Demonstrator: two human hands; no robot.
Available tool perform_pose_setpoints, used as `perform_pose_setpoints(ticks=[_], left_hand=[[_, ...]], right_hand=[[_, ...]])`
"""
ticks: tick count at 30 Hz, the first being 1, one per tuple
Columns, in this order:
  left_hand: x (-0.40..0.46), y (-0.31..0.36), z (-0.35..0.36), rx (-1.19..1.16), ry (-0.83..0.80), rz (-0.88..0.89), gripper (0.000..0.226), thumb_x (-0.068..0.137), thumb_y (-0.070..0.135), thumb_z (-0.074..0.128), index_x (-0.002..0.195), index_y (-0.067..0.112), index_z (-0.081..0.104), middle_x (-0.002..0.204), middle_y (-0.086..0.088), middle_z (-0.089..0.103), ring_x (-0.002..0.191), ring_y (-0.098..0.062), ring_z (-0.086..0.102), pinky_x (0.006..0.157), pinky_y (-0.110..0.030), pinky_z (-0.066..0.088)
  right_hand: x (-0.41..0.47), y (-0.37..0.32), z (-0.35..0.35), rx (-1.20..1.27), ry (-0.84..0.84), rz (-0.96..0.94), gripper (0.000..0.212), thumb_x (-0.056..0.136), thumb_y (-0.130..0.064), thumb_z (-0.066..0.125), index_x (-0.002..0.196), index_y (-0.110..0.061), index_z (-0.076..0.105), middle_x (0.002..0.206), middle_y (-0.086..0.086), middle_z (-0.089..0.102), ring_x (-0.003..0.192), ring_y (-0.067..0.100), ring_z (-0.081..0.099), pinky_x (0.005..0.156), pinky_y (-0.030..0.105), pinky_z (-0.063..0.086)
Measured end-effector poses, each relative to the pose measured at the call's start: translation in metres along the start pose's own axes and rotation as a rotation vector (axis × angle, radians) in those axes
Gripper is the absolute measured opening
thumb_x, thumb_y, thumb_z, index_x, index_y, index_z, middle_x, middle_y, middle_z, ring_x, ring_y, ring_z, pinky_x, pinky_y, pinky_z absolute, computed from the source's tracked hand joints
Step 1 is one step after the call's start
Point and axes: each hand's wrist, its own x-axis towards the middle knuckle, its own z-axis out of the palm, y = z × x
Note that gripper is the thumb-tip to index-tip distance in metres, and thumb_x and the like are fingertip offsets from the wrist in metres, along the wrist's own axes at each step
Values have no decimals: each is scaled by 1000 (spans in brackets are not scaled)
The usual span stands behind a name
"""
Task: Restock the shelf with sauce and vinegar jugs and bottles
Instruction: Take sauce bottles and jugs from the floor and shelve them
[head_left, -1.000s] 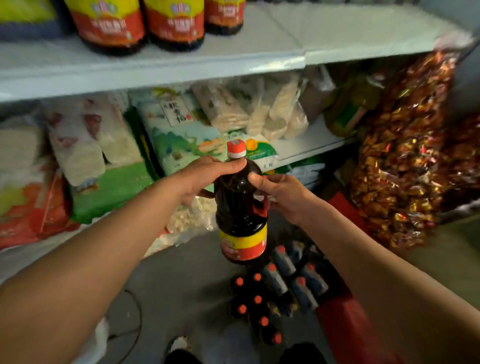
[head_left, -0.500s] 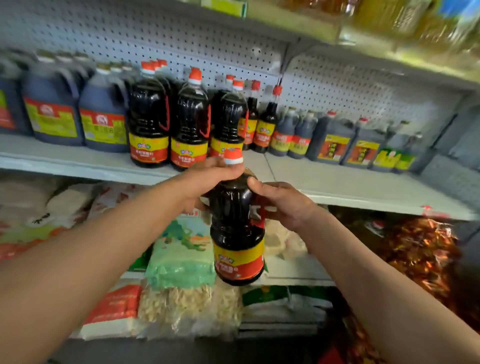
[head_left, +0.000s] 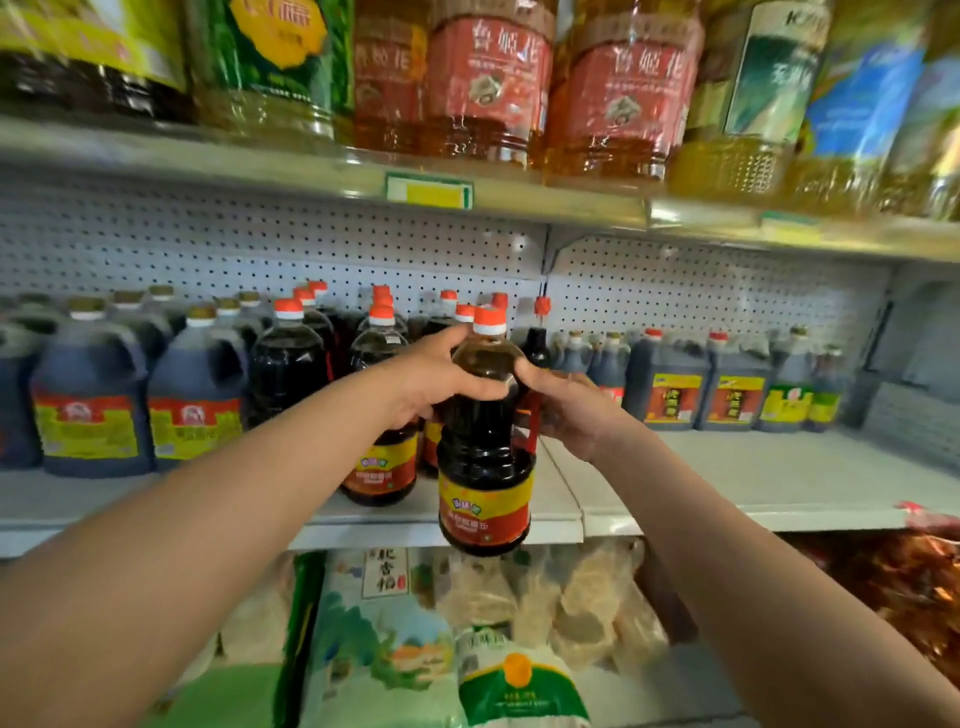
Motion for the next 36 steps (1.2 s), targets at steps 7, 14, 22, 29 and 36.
perform_pose_setpoints(ticks=[7, 14, 22, 29, 36], left_hand=[[51, -21, 5, 12, 10, 27, 69, 73, 24, 87, 123, 52, 49, 97, 27, 60, 91, 5, 54, 57, -19, 39], [76, -32, -3, 79, 18, 5, 72, 78, 29, 84, 139, 42, 47, 120, 14, 62, 114, -15, 58, 78, -34, 49], [79, -24, 7, 349, 170, 75, 119, 74, 28, 87, 154, 48, 1, 156, -2, 40, 141, -23, 41, 113, -41, 35], [75, -24, 11, 479, 191, 112, 116, 70, 28, 89, 151, 48, 8, 150, -3, 46, 134, -27, 48, 100, -34, 40], [81, -16, 16, 718, 224, 101, 128, 57, 32, 95, 150, 38, 7, 147, -12, 46, 134, -34, 45, 106, -52, 43]], right_hand=[[47, 45, -15, 22, 69, -37, 72, 75, -53, 76, 121, 1, 65, 121, 15, 71, 116, 26, 67, 94, 35, 52], [76, 60, -8, 56, 41, -66, 58, 86, -52, 70, 118, -4, 68, 115, 13, 74, 110, 22, 70, 82, 26, 58], [58, 98, -15, -99, -108, -119, 78, 77, -26, 87, 142, -41, 45, 139, -8, 60, 130, 17, 57, 104, 45, 51], [53, 127, -13, -340, -103, -176, 104, 73, -6, 87, 150, -32, 22, 138, -12, 54, 121, -11, 53, 94, 17, 50], [65, 135, -19, -388, -70, -136, 99, 71, -19, 91, 139, -41, 22, 124, -28, 52, 107, -18, 53, 80, 7, 46]])
